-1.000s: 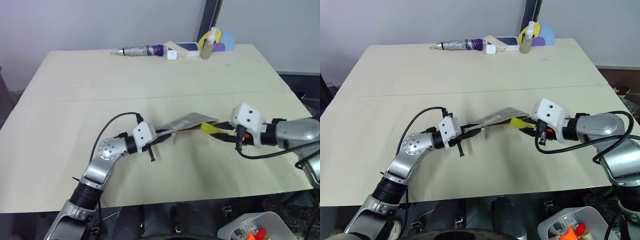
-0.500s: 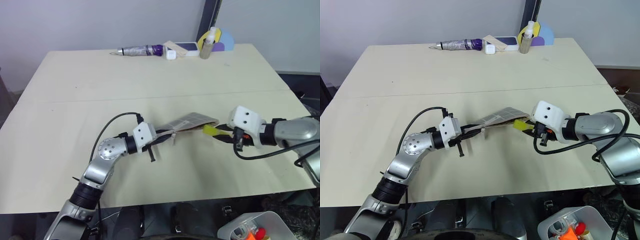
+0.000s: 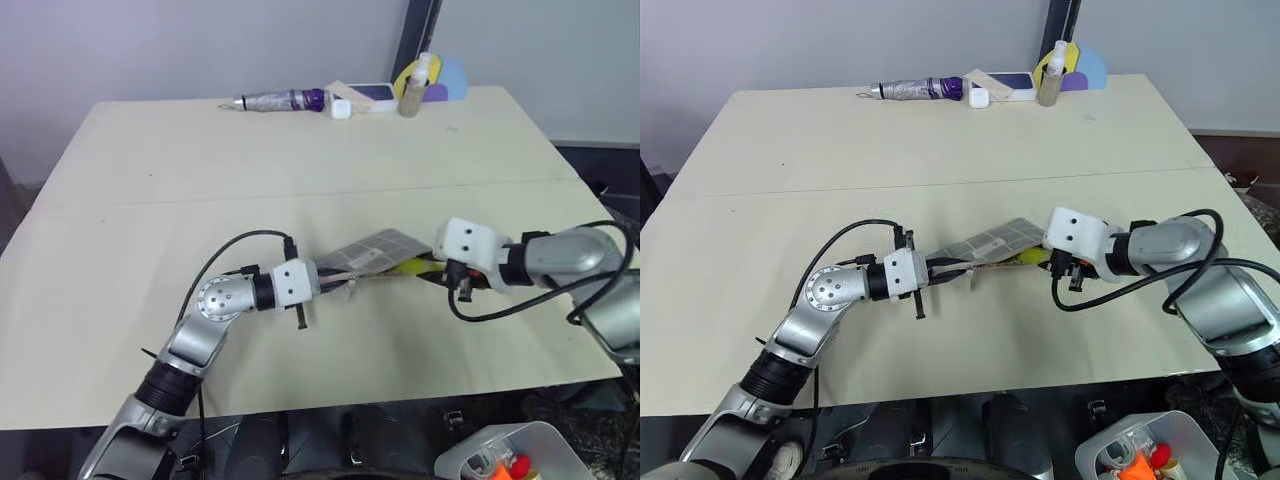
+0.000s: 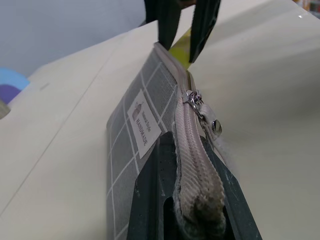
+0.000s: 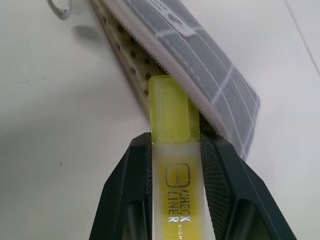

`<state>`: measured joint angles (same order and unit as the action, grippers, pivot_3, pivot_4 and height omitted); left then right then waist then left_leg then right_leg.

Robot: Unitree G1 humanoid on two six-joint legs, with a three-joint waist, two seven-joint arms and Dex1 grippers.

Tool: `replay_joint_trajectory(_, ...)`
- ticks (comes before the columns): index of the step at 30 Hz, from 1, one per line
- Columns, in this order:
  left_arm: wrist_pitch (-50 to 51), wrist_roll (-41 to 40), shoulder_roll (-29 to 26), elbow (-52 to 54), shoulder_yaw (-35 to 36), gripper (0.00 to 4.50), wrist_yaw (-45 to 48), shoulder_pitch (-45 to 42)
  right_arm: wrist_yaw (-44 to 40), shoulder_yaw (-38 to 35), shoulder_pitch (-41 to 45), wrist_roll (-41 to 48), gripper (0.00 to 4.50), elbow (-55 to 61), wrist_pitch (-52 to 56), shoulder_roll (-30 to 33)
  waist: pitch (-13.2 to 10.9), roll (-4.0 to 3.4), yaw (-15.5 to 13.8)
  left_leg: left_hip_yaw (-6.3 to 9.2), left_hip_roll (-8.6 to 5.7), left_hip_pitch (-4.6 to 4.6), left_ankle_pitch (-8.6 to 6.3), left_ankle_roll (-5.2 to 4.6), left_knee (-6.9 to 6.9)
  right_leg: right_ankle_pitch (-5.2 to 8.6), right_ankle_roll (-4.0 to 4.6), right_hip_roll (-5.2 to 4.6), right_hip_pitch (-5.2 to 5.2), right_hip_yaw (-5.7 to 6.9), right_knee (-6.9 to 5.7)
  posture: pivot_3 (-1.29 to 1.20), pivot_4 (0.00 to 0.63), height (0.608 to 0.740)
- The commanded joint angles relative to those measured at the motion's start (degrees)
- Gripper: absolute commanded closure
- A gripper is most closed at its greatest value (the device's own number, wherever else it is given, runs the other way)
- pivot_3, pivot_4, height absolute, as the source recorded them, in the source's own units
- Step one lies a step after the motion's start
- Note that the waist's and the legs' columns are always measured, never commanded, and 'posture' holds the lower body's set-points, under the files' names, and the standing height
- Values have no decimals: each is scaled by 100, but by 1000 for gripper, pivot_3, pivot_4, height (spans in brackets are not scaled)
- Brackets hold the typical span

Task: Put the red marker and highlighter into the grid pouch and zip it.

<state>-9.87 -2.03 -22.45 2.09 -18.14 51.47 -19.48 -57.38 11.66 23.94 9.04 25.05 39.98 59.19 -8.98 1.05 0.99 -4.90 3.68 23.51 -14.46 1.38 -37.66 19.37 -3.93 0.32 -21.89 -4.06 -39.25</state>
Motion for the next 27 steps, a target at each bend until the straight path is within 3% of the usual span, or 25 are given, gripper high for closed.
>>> replay_joint_trajectory(1, -205, -36, 67, 96, -89, 4500, 48, -131, 38, 183, 273, -56, 3700, 399, 123, -199, 0, 0, 0, 0, 0, 1, 0, 0, 1, 0, 0, 0, -1, 0, 0, 0, 150, 740)
replay_joint_trajectory(9, -125, -109, 46, 113, -57, 4500, 82, -140, 26, 403, 540, -203, 3700, 554, 110, -413, 0, 0, -12, -1, -1, 15, 0, 0, 1, 0, 0, -1, -16, 0, 0, 0, 150, 740)
replay_joint_trajectory(15, 125, -328, 100, 117, 106, 4500, -11, -71, -28, -158, 620, 79, 728, 715, 103, -336, 0, 0, -7, -1, 0, 31, 0, 0, 0, -1, 0, 1, -35, 0, -2, 0, 150, 740)
replay_joint_trajectory(22, 1472, -1338, 728, 85, 783, 4500, -652, -360, -95, -1999, 735, 1362, 728, 810, 983, -308, 0, 0, -30, 5, 0, 47, 0, 0, -10, -2, -3, 0, -40, 6, -4, 0, 150, 740)
replay_joint_trajectory(25, 2122, -1679, 1074, 71, 1009, 4500, -976, -540, 86, -2365, 650, 1837, 728, 938, 1387, -461, 0, 1, -23, 12, 0, 58, 0, 0, -20, -3, -4, 1, -42, 12, -3, 0, 150, 740)
replay_joint_trajectory(27, 2361, -1799, 1231, 99, 1048, 4500, -1076, -628, 330, -2235, 447, 1978, 728, 1120, 1644, -628, 0, 1, -20, 13, 0, 60, 0, -1, -22, -3, -4, 2, -42, 12, -4, 0, 150, 740)
